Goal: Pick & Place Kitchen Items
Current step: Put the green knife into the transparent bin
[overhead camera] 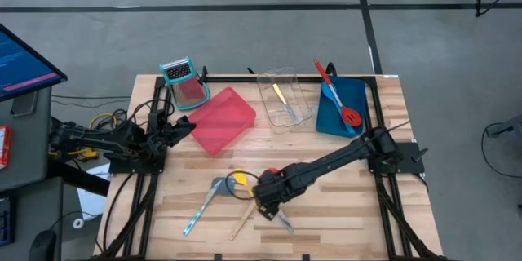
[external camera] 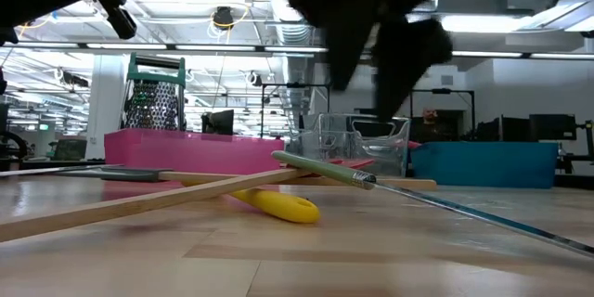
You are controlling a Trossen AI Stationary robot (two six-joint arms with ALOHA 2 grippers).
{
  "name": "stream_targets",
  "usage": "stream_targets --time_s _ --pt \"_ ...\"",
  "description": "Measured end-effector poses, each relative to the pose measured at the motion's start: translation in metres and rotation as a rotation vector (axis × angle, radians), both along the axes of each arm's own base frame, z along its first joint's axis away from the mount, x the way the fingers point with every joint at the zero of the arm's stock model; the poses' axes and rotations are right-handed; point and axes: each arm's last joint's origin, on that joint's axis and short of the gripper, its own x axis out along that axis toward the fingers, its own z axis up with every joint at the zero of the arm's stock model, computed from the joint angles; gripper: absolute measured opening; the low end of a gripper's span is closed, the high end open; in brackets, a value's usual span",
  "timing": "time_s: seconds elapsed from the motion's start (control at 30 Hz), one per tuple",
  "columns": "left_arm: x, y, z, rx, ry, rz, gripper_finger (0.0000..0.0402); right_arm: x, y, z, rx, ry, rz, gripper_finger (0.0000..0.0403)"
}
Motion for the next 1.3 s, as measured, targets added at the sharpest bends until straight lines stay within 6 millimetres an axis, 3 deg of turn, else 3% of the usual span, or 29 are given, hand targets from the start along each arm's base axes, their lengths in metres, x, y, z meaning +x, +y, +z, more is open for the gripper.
stream_targets --time_s 0.23,0.5,1.07,1.3 --pt "0.000 0.000 0.000 -0.001 -0.004 -0.001 0.0131 0.002 -0.002 -0.011 -0.008 0.033 -0.015 0.0311" --pt "0.000 0.000 0.000 -0.001 -0.006 -0.001 0.0131 0.003 0.013 -0.022 0.025 0.026 -0.001 0.0311" --pt "0.000 0.000 0.001 -0.002 -0.008 -0.002 0.0131 0.002 0.024 -0.021 -0.018 -0.036 -0.049 0.0311" --pt "0.000 0.000 0.001 -0.008 -0.010 -0.006 0.0131 0.008 0.029 -0.047 0.007 0.010 -0.046 0.0311"
